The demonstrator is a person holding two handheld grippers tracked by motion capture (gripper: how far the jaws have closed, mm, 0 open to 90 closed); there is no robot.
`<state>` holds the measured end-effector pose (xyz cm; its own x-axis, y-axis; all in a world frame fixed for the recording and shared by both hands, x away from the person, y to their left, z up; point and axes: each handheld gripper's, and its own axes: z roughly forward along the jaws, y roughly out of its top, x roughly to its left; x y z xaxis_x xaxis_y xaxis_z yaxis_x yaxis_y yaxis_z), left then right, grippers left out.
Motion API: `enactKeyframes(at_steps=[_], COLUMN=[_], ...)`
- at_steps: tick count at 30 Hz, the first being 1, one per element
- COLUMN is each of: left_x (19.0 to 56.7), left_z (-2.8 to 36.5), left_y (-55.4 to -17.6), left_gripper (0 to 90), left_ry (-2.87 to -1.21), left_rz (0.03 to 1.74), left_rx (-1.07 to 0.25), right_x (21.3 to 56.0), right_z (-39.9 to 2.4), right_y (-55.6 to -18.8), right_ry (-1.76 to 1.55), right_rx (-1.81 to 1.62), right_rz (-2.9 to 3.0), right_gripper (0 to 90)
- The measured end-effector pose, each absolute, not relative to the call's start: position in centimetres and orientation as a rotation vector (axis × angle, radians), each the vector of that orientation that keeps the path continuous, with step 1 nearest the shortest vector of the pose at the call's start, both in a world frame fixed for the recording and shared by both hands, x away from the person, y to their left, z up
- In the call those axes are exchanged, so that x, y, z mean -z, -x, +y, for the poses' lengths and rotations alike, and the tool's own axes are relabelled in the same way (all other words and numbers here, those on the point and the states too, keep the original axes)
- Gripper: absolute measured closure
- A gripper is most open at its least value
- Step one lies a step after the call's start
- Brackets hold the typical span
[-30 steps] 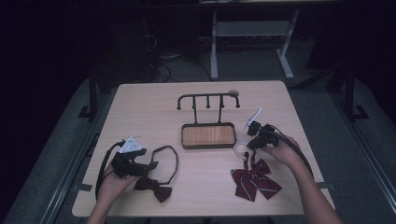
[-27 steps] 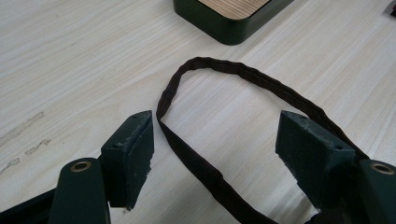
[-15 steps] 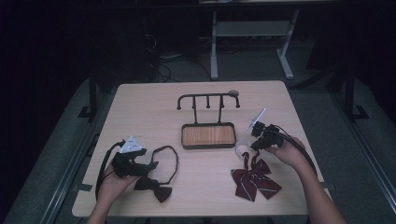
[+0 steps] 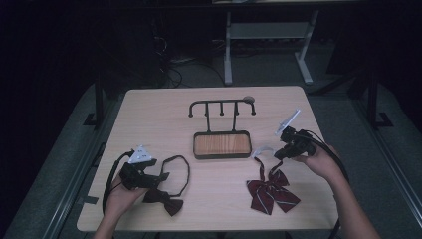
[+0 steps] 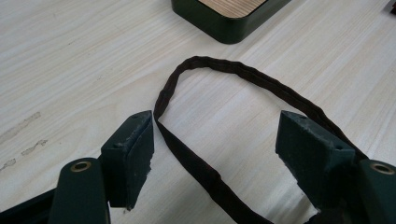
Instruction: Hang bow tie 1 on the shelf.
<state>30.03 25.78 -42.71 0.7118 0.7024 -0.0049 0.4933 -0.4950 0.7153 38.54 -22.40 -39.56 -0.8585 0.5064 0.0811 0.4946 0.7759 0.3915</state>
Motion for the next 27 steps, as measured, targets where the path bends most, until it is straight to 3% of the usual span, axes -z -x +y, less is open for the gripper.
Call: enactKeyframes(at_steps=[27], left_x=[42.8], left_z=[25.8], left_y=[-30.1], left_gripper=[28.5], left_ry=[-2.196], left_rz=[0.906], left_rx=[-0.371], right_x=[32.4], right_z=[-21.0], right_y=[-36.7], right_ry=[-0.602], right_rx=[-0.773], right_rz=[2.921], right_gripper=[87.1])
